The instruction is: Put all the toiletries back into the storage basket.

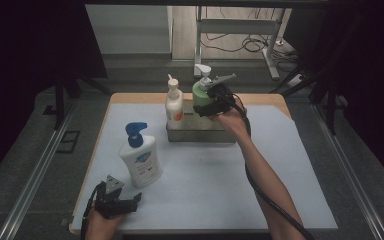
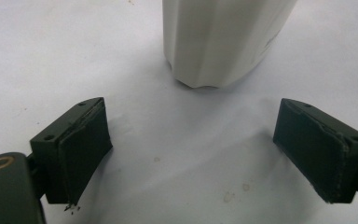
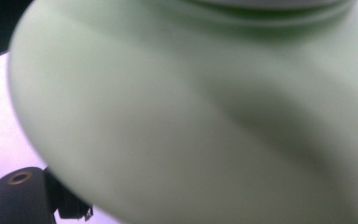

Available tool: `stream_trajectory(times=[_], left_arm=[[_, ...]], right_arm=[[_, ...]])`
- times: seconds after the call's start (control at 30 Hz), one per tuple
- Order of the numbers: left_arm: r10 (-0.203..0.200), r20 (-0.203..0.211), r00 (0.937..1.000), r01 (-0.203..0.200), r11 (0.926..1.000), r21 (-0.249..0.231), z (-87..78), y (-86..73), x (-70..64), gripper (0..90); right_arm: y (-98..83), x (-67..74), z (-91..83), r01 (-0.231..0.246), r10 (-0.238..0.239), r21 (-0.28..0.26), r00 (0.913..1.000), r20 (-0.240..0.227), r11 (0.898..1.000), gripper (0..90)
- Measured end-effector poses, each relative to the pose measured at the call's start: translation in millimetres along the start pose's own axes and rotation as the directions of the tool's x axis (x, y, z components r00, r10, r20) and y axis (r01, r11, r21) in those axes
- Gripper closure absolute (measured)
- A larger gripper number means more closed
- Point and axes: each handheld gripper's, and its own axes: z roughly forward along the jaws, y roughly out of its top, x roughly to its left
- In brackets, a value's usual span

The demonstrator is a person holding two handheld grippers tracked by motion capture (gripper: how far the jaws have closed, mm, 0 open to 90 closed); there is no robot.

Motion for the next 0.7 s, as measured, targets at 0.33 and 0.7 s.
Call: stream_trajectory(times=[0.33, 0.7], left_arm=[[0.000, 0.000, 1.0000, 0.000, 1.0000, 0.000, 0.0, 0.0, 0.0, 10.2], [0.000, 0.000, 1.0000, 0.000, 1.0000, 0.000, 0.0, 0.0, 0.0, 10.2]], right_arm=[[-6.8, 0.6, 7.5, 0.010, -0.010, 0.020, 0.9999, -0.007, 1.000, 12.5], [-19.3, -0.1, 19.9, -0.005, 0.006, 0.053, 0.9998, -0.017, 0.999, 12.5]])
